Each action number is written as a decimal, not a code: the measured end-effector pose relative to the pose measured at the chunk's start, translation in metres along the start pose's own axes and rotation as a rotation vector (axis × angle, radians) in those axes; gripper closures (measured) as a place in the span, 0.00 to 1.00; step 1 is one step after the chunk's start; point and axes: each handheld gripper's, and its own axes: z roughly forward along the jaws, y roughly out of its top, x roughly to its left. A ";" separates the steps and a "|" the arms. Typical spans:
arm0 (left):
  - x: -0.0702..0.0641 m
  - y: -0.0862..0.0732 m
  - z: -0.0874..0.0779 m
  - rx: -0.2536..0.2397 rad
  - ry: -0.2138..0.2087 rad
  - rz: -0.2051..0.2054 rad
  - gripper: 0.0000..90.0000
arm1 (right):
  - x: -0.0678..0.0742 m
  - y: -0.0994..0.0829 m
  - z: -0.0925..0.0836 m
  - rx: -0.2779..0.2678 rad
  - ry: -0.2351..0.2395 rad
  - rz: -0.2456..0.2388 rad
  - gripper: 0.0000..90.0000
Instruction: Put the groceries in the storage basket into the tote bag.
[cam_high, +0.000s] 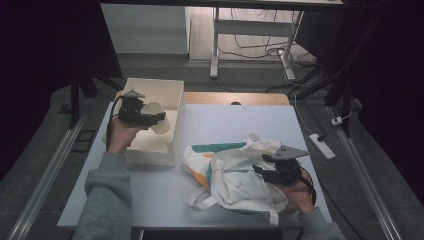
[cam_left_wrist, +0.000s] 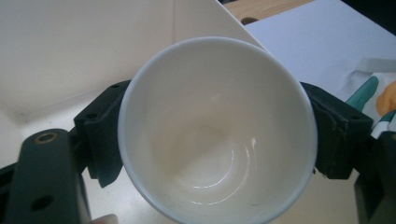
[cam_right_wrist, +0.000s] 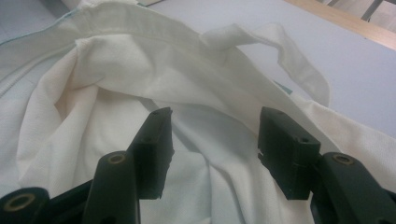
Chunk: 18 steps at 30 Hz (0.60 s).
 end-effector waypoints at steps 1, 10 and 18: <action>0.000 0.000 -0.002 -0.011 0.001 -0.007 0.22 | 0.000 0.000 0.000 -0.002 -0.001 0.000 0.50; -0.001 0.002 -0.018 -0.102 -0.061 -0.037 0.22 | -0.001 0.000 -0.001 -0.002 -0.003 0.004 0.50; -0.015 0.010 -0.037 -0.187 -0.131 -0.010 0.22 | -0.001 0.000 0.000 -0.001 -0.004 -0.001 0.50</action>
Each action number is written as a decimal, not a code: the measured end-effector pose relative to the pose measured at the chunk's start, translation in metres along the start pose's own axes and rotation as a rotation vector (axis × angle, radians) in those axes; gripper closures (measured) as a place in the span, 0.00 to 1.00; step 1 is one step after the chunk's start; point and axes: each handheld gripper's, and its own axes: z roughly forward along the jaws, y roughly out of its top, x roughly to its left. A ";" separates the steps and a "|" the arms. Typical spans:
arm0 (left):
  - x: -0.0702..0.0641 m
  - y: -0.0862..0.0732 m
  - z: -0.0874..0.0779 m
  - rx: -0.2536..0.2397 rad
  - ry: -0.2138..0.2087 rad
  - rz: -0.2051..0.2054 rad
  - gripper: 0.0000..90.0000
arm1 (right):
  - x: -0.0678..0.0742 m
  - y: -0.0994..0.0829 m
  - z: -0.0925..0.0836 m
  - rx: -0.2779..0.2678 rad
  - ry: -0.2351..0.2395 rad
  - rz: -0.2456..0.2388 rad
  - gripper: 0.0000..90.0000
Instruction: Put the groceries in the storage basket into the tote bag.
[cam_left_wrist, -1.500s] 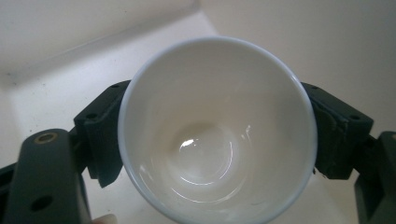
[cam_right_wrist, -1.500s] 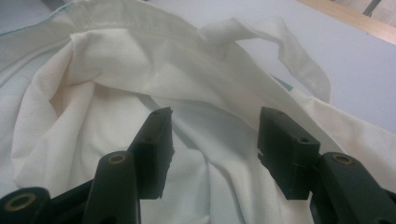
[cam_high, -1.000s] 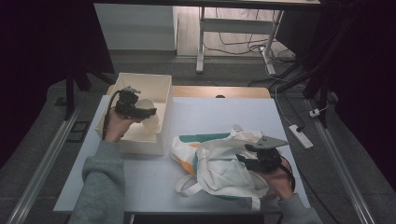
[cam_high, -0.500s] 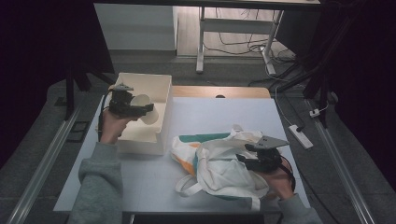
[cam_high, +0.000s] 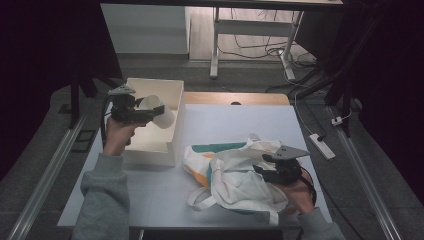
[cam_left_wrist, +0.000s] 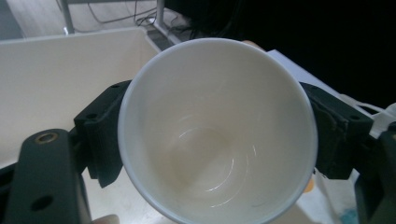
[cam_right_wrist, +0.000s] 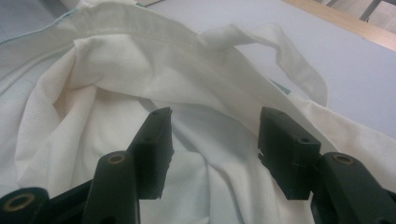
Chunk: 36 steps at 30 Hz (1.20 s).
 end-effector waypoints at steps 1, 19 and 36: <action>-0.002 0.001 -0.002 -0.009 -0.010 0.002 0.22 | 0.000 0.000 0.000 -0.001 -0.001 0.001 0.50; -0.031 0.011 -0.005 -0.051 -0.153 0.051 0.22 | 0.000 0.000 0.000 0.002 0.001 -0.001 0.50; -0.079 0.012 0.020 0.024 -0.268 0.154 0.22 | 0.004 0.003 -0.002 -0.037 0.021 -0.007 0.44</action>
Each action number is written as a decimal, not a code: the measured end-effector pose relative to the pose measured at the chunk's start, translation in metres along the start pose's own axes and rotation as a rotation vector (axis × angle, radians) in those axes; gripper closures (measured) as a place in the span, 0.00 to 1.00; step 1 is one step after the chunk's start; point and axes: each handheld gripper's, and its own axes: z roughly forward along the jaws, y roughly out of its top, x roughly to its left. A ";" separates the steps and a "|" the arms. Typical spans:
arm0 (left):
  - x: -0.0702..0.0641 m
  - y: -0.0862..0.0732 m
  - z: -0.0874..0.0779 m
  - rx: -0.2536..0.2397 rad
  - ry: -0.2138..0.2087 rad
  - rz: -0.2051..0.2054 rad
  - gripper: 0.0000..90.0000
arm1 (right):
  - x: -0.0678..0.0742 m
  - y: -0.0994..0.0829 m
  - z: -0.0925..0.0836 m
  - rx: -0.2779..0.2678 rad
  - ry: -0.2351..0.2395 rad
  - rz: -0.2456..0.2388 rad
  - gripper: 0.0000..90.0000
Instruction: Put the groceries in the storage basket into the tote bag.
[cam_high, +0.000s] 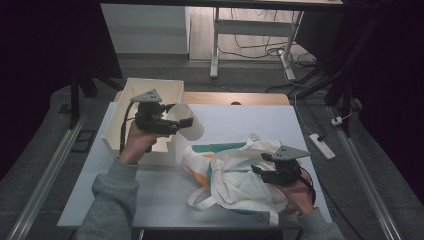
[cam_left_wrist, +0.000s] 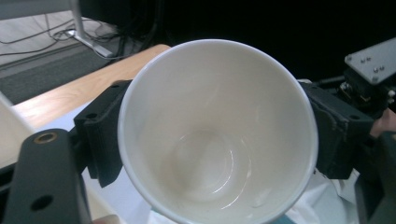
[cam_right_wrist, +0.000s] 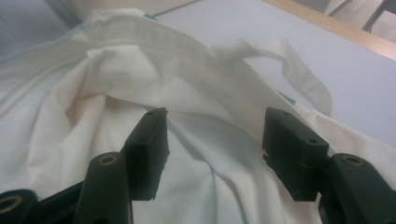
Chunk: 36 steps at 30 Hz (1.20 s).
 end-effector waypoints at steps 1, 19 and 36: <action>-0.003 0.000 0.003 0.006 -0.006 0.007 0.22 | 0.001 0.001 0.000 -0.008 0.002 -0.002 0.43; -0.034 -0.002 0.048 0.096 -0.100 0.057 0.22 | 0.025 0.020 0.000 -0.077 0.024 -0.044 0.30; -0.061 -0.008 0.085 0.172 -0.159 0.101 0.22 | 0.051 0.050 0.017 -0.121 0.002 -0.072 0.08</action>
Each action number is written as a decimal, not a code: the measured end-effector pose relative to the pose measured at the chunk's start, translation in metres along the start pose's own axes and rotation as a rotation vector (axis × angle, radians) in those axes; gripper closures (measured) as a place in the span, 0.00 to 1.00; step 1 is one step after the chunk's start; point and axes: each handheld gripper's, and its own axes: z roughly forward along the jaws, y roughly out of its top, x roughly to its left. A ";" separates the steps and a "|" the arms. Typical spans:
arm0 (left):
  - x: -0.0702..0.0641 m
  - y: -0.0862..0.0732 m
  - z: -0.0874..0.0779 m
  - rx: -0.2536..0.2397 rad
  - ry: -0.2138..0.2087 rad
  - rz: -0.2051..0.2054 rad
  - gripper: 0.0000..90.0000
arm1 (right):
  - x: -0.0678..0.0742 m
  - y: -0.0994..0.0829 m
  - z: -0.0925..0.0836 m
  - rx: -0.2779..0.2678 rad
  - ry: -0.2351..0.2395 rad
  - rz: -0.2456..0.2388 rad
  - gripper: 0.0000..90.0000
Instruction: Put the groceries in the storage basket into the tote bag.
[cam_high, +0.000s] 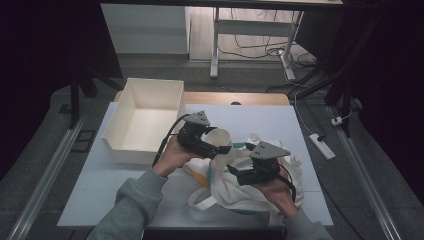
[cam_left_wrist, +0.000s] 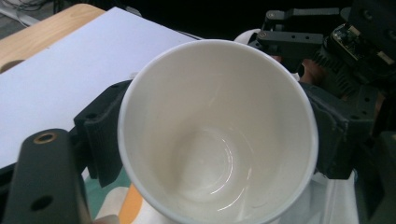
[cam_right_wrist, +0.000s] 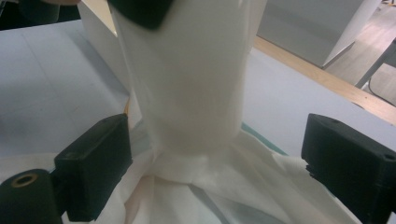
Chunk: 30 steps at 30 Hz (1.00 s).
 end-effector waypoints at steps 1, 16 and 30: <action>-0.001 0.000 0.001 0.003 -0.002 0.000 0.22 | 0.001 0.001 0.001 -0.001 -0.005 -0.005 0.08; -0.019 0.000 0.024 0.043 -0.045 0.033 0.22 | 0.013 0.007 0.009 -0.017 0.006 -0.042 0.18; -0.022 -0.001 0.026 0.035 -0.046 0.049 0.18 | 0.014 0.004 0.009 0.011 0.009 -0.064 0.24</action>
